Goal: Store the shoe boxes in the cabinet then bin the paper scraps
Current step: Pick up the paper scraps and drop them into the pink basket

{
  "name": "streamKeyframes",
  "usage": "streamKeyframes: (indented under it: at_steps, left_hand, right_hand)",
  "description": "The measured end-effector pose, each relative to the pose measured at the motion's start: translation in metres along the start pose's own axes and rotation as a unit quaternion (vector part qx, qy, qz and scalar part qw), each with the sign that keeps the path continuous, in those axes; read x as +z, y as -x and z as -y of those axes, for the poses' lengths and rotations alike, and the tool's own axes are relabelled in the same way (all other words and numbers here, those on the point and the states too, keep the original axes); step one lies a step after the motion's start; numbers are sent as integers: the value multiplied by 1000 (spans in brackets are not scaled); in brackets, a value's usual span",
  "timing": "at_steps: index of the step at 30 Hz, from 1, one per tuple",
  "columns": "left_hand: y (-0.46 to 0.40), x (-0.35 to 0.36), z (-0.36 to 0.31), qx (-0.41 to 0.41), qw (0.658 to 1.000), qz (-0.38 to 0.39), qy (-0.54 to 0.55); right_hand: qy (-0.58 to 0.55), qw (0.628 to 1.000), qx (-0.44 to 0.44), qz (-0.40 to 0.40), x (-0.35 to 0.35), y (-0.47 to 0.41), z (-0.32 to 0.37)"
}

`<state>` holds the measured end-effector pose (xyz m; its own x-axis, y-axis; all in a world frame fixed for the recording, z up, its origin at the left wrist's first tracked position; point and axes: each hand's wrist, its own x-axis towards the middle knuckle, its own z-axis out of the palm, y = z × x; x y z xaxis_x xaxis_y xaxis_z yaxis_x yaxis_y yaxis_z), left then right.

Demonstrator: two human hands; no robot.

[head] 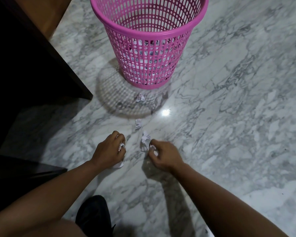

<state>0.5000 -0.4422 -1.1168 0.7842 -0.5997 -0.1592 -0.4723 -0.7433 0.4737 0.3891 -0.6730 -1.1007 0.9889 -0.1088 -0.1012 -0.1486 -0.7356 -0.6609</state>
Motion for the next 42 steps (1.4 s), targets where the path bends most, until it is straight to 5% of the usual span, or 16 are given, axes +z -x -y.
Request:
streamKeyframes:
  at_steps: [6,12,17,20,27,31,36,39,42]
  left_hand:
    - [-22,-22,7,5,998,-55,-3]
    - [-1,-23,27,201,952,158,-166]
    - [15,-10,47,259,940,113,-193]
    - [9,-6,46,237,956,83,-153]
    - [-27,-10,10,45,997,4,60]
    - [-57,-7,-6,50,998,-37,24]
    - [-82,-5,-7,89,992,71,-45]
    - [-89,-5,-7,117,973,161,-115]
    - [-92,-1,-9,112,977,147,-110]
  right_hand:
    - [91,993,66,25,-19,-49,3]
    - [191,968,69,151,19,-49,6]
    - [195,971,32,138,26,-43,-3]
    - [142,983,24,117,20,-40,-12]
    - [-23,993,107,50,16,-32,-18]
    - [-43,994,79,64,10,-33,-19]
    - [101,980,-62,159,11,-41,-16]
    - [150,971,-68,171,19,-44,-16]
    - [158,974,-71,146,22,-40,-14]
